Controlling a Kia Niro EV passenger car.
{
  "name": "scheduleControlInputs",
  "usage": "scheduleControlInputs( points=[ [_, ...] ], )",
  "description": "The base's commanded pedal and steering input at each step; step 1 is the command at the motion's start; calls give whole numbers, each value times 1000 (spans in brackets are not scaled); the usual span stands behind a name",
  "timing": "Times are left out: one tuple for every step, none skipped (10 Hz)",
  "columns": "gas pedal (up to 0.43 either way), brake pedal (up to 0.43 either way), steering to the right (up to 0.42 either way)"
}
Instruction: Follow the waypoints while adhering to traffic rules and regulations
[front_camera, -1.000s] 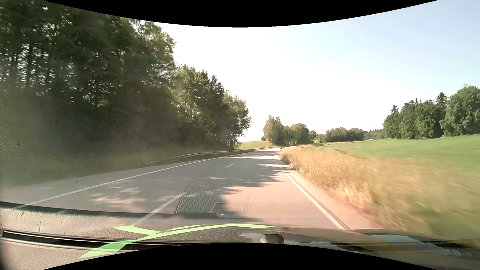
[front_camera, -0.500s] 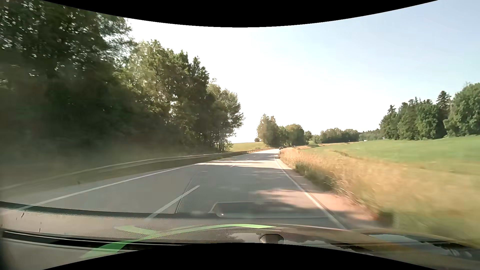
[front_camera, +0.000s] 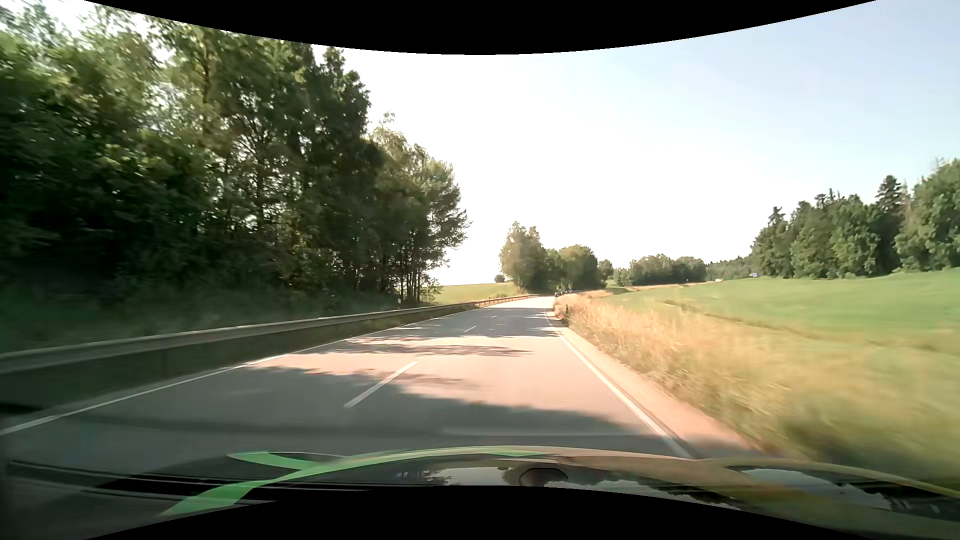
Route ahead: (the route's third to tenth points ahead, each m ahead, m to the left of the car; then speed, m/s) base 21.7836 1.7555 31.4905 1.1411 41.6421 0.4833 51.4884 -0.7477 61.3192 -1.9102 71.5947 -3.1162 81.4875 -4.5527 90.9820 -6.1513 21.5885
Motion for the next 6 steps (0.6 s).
scheduleControlInputs(
  points=[
    [319, 0, 14],
    [319, 0, 13],
    [319, 0, 13],
    [319, 0, 13],
    [319, 0, 12],
    [299, 0, 12]
  ],
)
